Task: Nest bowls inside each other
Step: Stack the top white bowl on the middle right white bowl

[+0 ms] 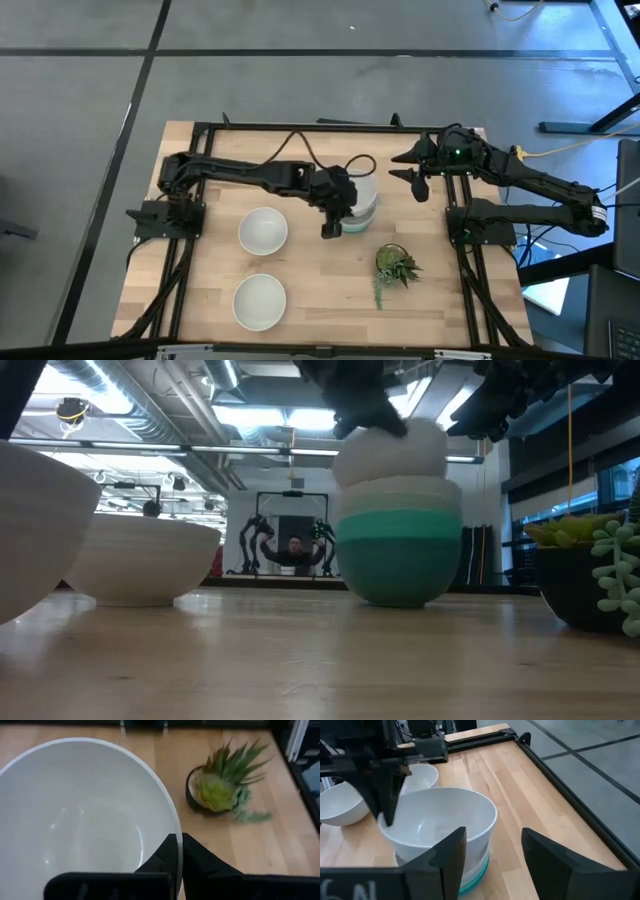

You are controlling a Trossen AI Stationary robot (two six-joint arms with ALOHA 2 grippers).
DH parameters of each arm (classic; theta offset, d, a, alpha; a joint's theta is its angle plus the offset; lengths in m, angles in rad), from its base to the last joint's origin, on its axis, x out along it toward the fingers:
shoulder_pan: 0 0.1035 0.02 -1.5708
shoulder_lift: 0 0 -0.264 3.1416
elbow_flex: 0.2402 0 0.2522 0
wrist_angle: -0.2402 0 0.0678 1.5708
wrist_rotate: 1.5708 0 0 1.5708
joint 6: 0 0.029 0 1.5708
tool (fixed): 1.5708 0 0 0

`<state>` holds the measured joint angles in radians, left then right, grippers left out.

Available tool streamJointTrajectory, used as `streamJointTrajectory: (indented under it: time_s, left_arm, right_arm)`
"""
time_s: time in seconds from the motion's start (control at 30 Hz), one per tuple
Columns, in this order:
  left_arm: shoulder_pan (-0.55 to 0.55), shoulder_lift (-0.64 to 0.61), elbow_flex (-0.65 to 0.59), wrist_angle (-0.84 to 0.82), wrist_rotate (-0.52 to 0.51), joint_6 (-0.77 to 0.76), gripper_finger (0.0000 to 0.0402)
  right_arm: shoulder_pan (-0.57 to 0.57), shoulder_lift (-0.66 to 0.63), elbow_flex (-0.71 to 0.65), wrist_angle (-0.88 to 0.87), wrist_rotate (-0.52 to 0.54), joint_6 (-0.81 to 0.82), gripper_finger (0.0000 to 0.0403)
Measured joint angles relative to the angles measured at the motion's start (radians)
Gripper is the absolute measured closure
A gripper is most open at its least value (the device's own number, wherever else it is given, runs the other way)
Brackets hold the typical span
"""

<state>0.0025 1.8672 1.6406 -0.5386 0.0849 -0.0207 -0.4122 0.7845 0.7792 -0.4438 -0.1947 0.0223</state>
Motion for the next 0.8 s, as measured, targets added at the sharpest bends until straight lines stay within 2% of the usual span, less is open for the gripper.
streamJointTrajectory:
  time_s: [0.2,0.37,0.8]
  left_arm:
    - [-0.018,0.139,0.15,-0.164,0.008,0.048,0.04]
    - [-0.03,0.219,0.246,-0.236,-0.001,0.102,0.04]
    - [-0.016,0.194,0.28,-0.208,0.004,0.134,0.0368]
  right_arm:
    - [0.0,0.001,0.0,-0.006,-0.001,0.0,0.021]
    - [0.0,0.006,0.0,-0.022,-0.001,-0.001,0.021]
    - [0.0,0.007,0.0,-0.061,0.0,-0.004,0.021]
